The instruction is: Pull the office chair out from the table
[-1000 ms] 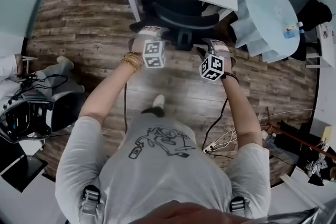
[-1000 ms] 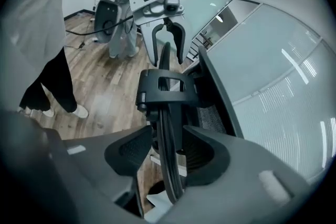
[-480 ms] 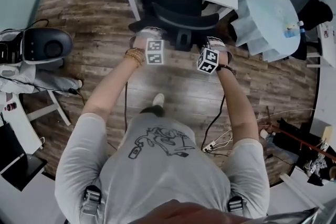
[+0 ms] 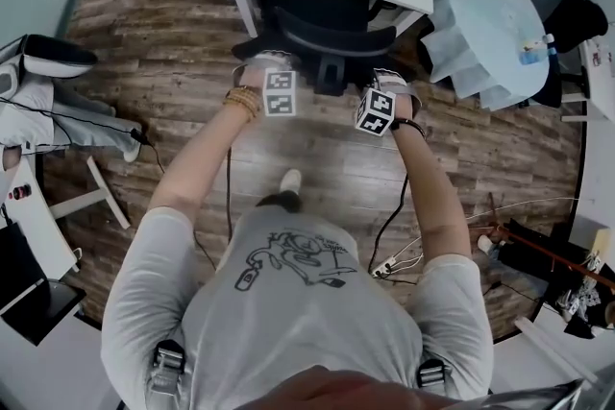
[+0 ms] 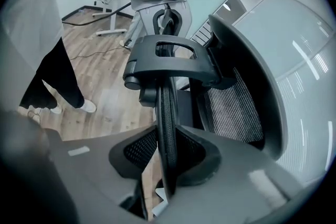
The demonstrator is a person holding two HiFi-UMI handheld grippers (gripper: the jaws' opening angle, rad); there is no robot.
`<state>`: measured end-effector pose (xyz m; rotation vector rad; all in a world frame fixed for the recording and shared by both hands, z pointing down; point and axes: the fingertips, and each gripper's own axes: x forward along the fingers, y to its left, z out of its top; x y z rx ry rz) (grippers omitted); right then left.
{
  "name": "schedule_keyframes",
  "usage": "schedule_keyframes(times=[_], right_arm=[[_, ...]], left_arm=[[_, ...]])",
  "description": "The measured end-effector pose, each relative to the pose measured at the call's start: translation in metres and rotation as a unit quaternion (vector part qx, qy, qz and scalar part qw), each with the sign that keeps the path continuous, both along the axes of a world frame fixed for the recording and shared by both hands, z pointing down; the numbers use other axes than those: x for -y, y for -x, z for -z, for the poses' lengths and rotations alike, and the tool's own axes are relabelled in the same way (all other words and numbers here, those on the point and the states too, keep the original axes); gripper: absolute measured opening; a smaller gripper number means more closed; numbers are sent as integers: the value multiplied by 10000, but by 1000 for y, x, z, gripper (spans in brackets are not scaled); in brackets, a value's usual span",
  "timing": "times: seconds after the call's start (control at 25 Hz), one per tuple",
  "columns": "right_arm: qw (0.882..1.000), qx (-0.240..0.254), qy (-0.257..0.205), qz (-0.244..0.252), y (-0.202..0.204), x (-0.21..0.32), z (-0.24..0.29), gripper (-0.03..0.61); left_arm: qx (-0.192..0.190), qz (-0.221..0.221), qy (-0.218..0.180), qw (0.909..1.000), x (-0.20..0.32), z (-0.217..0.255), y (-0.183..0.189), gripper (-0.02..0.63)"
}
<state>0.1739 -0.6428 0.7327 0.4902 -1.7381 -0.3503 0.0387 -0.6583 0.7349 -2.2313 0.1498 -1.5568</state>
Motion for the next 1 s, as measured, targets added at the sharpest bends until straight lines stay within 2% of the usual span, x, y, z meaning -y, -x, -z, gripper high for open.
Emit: schedule_keyframes(times=[0.6, 1.0], right_arm=[[9999, 92, 131, -54, 22, -85, 0, 103], [9995, 169, 242, -97, 41, -158, -1, 103]], left_arm=[[91, -33, 125, 9999, -80, -1, 21, 100], [189, -20, 170, 9997, -151, -2, 39, 100]])
